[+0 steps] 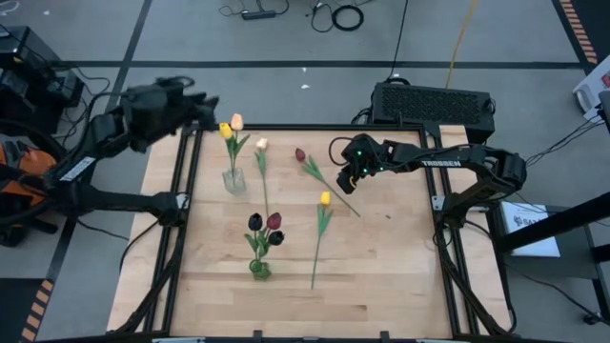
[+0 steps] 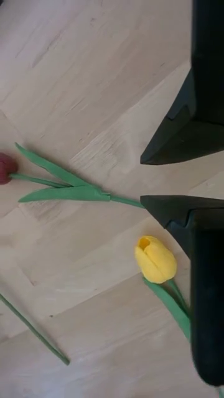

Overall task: Sort flowers into vase by color
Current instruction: Put the orange tulip into the transparent vase

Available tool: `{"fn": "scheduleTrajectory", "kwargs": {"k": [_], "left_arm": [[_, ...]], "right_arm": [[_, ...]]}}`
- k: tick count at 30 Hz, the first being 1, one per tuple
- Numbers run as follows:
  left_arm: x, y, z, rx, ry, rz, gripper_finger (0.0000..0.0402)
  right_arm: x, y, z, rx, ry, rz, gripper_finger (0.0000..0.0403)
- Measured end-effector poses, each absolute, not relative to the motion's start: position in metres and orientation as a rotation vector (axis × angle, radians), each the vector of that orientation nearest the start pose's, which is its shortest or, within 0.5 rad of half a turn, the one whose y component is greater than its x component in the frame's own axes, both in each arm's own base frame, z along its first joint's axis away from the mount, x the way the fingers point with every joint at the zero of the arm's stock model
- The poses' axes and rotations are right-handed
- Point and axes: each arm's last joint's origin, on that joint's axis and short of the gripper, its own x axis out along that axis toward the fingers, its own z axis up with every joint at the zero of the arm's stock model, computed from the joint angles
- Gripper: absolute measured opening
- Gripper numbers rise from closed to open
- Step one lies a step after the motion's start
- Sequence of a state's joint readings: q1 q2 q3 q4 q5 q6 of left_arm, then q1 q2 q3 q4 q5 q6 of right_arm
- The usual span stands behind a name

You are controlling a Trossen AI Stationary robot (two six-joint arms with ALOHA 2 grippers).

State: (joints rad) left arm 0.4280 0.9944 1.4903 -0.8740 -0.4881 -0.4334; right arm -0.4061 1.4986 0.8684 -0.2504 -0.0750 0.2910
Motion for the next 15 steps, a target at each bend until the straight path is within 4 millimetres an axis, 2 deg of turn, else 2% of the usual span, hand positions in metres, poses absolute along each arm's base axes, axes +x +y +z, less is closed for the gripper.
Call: {"fn": "scheduleTrajectory", "kwargs": {"k": [5, 9, 15], "left_arm": [[0.144, 0.118, 0.464, -0.341, 0.256, 1.130, 0.0205], [0.145, 0.155, 0.465, -0.373, 0.296, 1.134, 0.0205], [0.138, 0.209, 0.445, -0.452, 0.396, 1.132, 0.0205]], "right_arm": [[0.273, -0.115, 0.196, 0.573, 0.793, -0.476, 0.0082], [0.273, -0.115, 0.196, 0.649, 0.777, -0.510, 0.0082], [0.273, -0.115, 0.196, 0.762, 0.750, -0.561, 0.0082]]}}
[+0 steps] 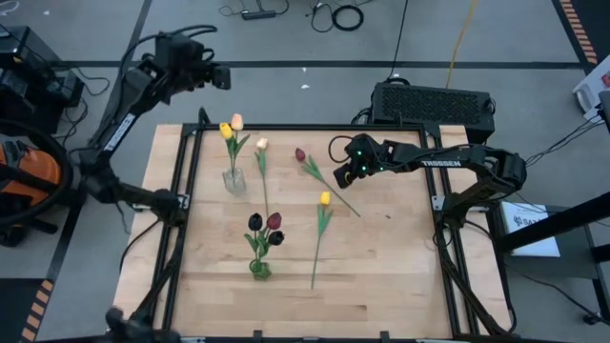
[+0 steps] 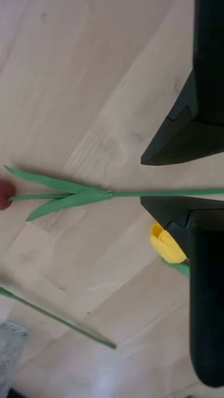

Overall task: Sort flowers into vase by color
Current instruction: Put the orange tulip into the transparent vase

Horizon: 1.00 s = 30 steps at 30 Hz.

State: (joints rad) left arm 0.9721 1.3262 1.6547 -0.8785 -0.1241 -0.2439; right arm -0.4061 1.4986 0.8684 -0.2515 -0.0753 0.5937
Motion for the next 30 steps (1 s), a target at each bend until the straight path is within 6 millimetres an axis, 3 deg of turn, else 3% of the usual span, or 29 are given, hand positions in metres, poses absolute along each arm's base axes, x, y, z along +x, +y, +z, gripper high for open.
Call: {"fn": "scheduleTrajectory", "kwargs": {"k": [6, 13, 20, 24, 30], "left_arm": [[0.130, 0.254, 0.418, -0.571, 0.473, 1.112, 0.0205], [0.131, 0.288, 0.372, -0.745, 0.678, 1.159, 0.0205], [0.139, 0.303, 0.327, -0.891, 0.945, 1.144, 0.0205], [0.143, 0.305, 0.308, -0.961, 1.004, 1.151, 0.0205], [0.143, 0.305, 0.296, -0.967, 1.051, 1.171, 0.0205]], "right_arm": [[0.273, -0.115, 0.196, 0.815, 0.737, -0.584, 0.0082], [0.273, -0.114, 0.196, 0.831, 0.733, -0.590, 0.0082], [0.273, -0.114, 0.196, 0.824, 0.735, -0.587, 0.0082], [0.273, -0.114, 0.196, 0.806, 0.741, -0.579, 0.0082], [0.273, -0.114, 0.196, 0.807, 0.739, -0.579, 0.0082]]}}
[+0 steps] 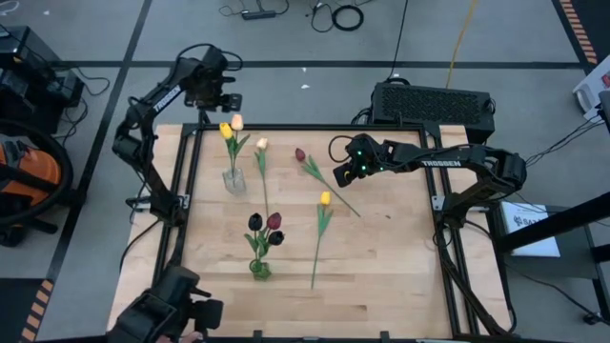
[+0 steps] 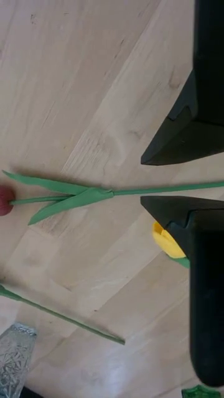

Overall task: Sort flowers into vase by color
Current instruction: Put the orange tulip into the transparent vase

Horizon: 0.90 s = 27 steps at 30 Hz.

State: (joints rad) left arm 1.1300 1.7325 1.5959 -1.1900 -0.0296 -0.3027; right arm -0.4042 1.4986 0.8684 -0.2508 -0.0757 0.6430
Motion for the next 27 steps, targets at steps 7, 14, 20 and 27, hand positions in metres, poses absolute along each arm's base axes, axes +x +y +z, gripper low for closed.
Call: {"fn": "scheduleTrajectory", "kwargs": {"k": [7, 14, 20, 27], "left_arm": [[0.130, 0.305, 0.305, -0.952, 1.021, 1.185, 0.0205], [0.117, 0.280, 0.356, -0.826, 0.786, 1.231, 0.0205], [0.110, 0.232, 0.411, -0.669, 0.532, 1.204, 0.0205], [0.113, 0.171, 0.457, -0.501, 0.293, 1.059, 0.0205]], "right_arm": [[0.276, -0.116, 0.199, 0.796, 0.698, -0.565, 0.0082], [0.280, -0.117, 0.204, 0.778, 0.636, -0.544, 0.0082], [0.281, -0.118, 0.205, 0.716, 0.633, -0.518, 0.0082], [0.296, -0.118, 0.202, 0.437, 0.596, -0.368, 0.0069]]}}
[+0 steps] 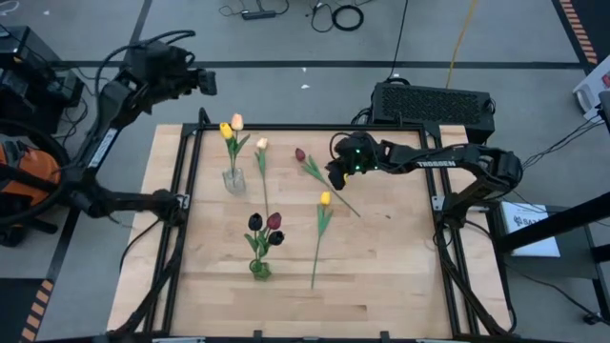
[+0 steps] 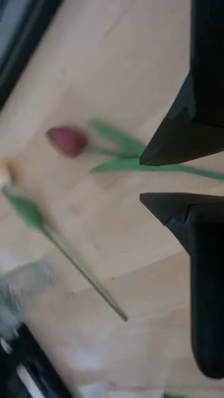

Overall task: Sort flowers into vase by color
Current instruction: Put the orange tulip into the transparent vase

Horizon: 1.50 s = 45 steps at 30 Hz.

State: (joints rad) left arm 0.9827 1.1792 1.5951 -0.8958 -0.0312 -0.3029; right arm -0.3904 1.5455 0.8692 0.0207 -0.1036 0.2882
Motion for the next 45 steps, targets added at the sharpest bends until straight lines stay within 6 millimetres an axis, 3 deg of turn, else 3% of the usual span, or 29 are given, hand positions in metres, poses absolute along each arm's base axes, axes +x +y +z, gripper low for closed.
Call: {"fn": "scheduleTrajectory", "kwargs": {"k": [6, 11, 16, 24, 31, 35, 41, 45], "left_arm": [[0.127, 0.133, 0.468, -0.414, 0.282, 0.873, 0.0206], [0.136, 0.108, 0.471, -0.355, 0.299, 0.741, 0.0206], [0.128, 0.088, 0.477, -0.338, 0.255, 0.768, 0.0206], [0.111, 0.068, 0.486, -0.360, 0.172, 0.758, 0.0206], [0.109, 0.065, 0.485, -0.357, 0.187, 0.750, 0.0206], [0.108, 0.064, 0.481, -0.358, 0.226, 0.771, 0.0206], [0.106, 0.064, 0.479, -0.352, 0.249, 0.798, 0.0206], [0.106, 0.065, 0.479, -0.347, 0.250, 0.801, 0.0206]], "right_arm": [[0.329, -0.122, 0.180, 0.437, 0.551, -0.129, 0.0011], [0.377, -0.128, 0.180, 0.331, 0.524, -0.010, 0.0006], [0.430, -0.133, 0.180, 0.273, 0.490, 0.071, 0.0002], [0.485, -0.127, 0.147, 0.277, 0.517, 0.113, 0.0001], [0.511, -0.115, 0.122, 0.316, 0.546, 0.133, 0.0001], [0.517, -0.112, 0.105, 0.350, 0.650, 0.104, 0.0000], [0.516, -0.115, 0.101, 0.380, 0.833, 0.043, 0.0000], [0.502, -0.124, 0.104, 0.446, 0.967, 0.014, 0.0000]]}}
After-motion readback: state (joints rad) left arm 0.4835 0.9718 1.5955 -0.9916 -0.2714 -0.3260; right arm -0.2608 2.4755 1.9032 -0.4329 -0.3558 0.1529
